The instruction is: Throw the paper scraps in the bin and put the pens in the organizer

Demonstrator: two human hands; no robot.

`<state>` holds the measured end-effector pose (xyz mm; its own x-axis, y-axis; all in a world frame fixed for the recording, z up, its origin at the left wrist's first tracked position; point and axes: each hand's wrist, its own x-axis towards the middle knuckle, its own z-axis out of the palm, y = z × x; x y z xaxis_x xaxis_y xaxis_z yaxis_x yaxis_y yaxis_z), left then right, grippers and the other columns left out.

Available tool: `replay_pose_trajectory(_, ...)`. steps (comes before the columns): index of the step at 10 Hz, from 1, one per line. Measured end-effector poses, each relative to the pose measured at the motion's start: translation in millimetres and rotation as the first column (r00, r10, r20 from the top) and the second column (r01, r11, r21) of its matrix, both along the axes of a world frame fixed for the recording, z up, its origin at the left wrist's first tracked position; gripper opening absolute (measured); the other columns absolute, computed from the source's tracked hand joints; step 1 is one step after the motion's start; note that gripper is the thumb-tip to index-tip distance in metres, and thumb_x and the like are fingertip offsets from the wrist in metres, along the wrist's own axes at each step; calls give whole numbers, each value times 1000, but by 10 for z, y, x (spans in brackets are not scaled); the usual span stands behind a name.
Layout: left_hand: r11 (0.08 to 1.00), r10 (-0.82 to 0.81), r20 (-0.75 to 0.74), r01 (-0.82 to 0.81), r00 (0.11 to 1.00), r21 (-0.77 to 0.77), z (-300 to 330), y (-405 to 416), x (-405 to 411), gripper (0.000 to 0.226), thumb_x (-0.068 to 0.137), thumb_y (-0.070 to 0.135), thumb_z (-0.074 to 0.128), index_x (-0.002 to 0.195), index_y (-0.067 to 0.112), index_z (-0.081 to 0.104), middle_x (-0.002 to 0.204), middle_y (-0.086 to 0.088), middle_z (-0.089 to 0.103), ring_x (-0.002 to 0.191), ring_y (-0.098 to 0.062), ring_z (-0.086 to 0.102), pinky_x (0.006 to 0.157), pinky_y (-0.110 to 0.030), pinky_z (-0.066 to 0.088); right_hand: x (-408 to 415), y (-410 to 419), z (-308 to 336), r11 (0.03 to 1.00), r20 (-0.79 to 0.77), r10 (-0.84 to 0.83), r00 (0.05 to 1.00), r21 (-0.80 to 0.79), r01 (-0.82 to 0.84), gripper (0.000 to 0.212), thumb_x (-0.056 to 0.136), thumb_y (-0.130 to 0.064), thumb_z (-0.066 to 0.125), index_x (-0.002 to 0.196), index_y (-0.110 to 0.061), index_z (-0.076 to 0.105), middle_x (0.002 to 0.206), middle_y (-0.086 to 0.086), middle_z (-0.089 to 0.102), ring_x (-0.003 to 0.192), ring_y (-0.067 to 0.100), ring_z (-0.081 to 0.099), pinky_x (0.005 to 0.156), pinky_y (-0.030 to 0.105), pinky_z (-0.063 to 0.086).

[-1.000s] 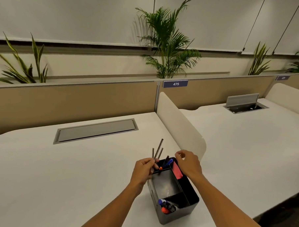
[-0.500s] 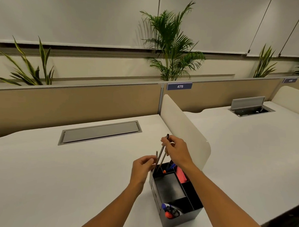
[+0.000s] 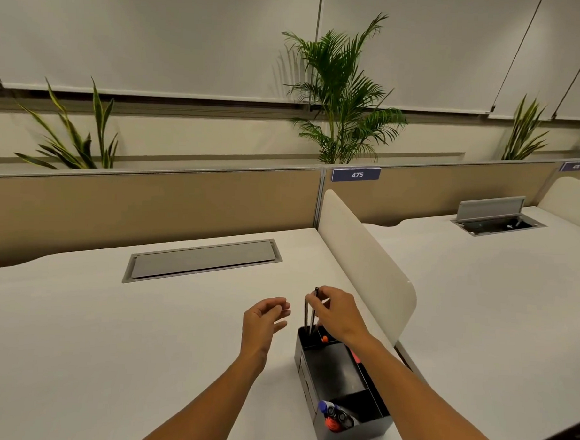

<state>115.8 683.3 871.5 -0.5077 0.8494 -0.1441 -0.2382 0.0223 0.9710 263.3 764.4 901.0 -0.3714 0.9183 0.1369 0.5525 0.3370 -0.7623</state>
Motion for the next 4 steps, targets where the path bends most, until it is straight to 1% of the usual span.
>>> replay_pose_trajectory(1, 1000, 12, -19, -12, 1000, -3, 0, -12, -46, 20, 99, 8, 53, 103, 14, 72, 101, -6, 75, 94, -21, 72, 81, -32, 60, -7, 1, -38, 999, 5, 24, 1000, -34, -24, 20, 95, -39, 63, 104, -22, 70, 97, -5, 68, 76, 13, 68, 59, 27, 62)
replay_pose_trajectory(2, 1000, 17, -46, -18, 999, -9, 13, -12, -112, 20, 100, 9, 53, 102, 15, 71, 100, -5, 75, 93, -21, 72, 78, -31, 60, -20, 34, -35, 999, 16, 30, 999, -19, -30, 18, 93, -32, 67, 108, -23, 70, 97, -8, 68, 77, 11, 67, 65, 28, 63)
replay_pose_trajectory(3, 1000, 3, -89, -4, 996, -11, 39, -28, -180, 21, 99, 9, 53, 100, 18, 71, 98, -4, 75, 93, -21, 72, 76, -29, 60, -24, 50, 3, 1000, 14, 25, 1000, 15, -25, 20, 93, -29, 68, 112, -23, 68, 97, -10, 68, 74, 9, 67, 75, 29, 62)
replay_pose_trajectory(4, 1000, -22, -170, 20, 985, -17, 101, -26, -316, 19, 98, 8, 55, 103, 18, 70, 101, -5, 74, 95, -21, 71, 75, -28, 59, -41, 83, 68, 997, -3, 10, 1000, 82, -10, 26, 92, -28, 69, 118, -27, 64, 106, -12, 64, 74, 9, 64, 73, 19, 57)
